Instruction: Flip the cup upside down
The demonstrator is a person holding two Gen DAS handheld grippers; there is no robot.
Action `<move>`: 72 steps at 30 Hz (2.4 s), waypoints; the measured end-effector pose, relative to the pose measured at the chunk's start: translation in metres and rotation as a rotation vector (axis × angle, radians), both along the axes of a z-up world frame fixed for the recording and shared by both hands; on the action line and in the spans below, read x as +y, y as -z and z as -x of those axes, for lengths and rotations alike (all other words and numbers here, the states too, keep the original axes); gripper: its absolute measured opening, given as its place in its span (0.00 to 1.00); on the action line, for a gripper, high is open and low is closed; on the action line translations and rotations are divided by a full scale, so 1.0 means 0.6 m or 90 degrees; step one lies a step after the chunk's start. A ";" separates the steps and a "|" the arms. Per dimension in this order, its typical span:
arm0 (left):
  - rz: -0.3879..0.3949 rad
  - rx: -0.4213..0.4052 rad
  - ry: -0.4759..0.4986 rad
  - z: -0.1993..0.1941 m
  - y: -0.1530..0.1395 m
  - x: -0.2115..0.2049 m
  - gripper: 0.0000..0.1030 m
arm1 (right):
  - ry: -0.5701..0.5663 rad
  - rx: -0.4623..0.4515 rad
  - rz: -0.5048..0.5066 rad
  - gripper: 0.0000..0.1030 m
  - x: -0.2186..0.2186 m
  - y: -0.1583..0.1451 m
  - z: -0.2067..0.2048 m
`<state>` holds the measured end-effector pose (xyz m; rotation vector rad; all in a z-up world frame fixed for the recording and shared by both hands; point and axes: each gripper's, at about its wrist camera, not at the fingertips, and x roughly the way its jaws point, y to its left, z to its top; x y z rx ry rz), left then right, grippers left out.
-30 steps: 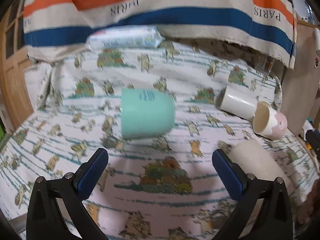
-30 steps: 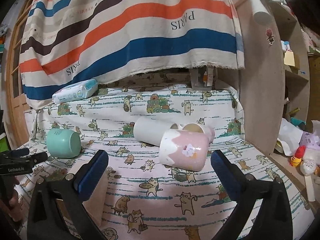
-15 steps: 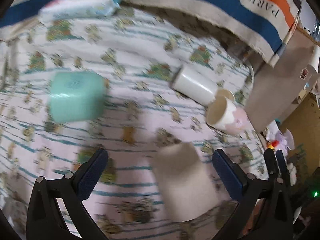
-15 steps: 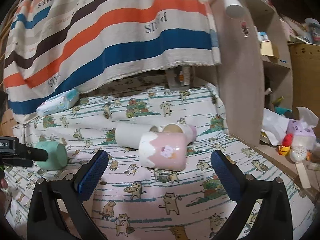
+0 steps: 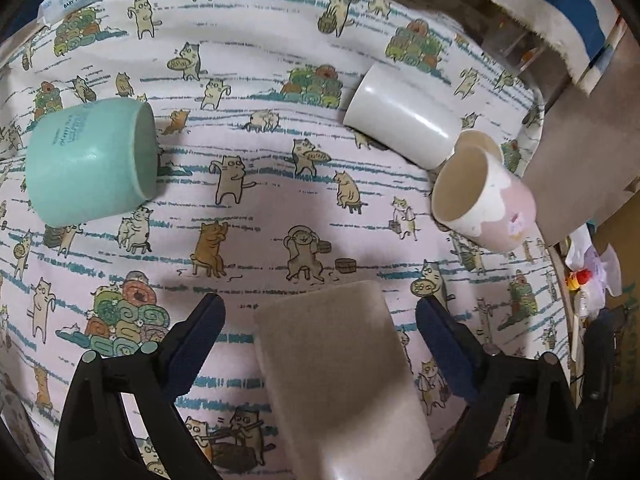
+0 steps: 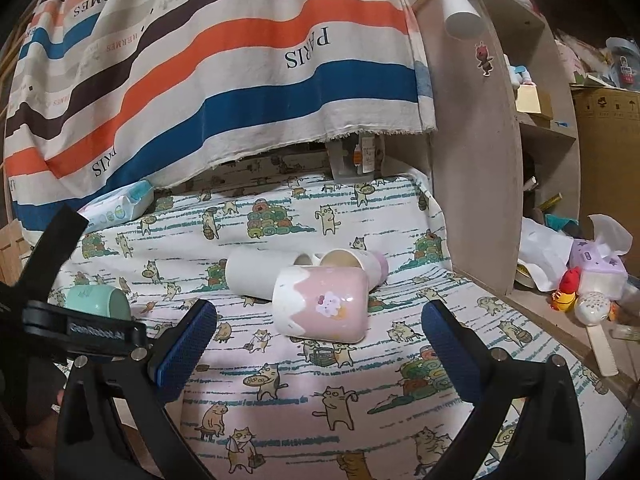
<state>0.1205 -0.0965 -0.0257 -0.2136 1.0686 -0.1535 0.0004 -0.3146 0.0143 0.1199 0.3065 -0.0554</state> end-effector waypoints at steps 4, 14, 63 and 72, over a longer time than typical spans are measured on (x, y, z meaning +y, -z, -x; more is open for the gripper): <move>0.001 0.010 0.002 -0.003 0.009 -0.001 0.73 | 0.001 0.000 0.001 1.00 0.000 0.000 -0.001; -0.009 -0.052 0.020 0.025 -0.027 -0.002 0.71 | 0.001 0.001 0.000 1.00 -0.002 0.002 -0.002; -0.073 -0.213 0.137 0.175 -0.117 -0.031 0.43 | 0.001 0.002 -0.001 1.00 -0.006 0.003 -0.004; -0.081 -0.304 0.079 0.202 -0.159 0.003 0.77 | 0.001 0.002 -0.001 1.00 -0.005 0.003 -0.004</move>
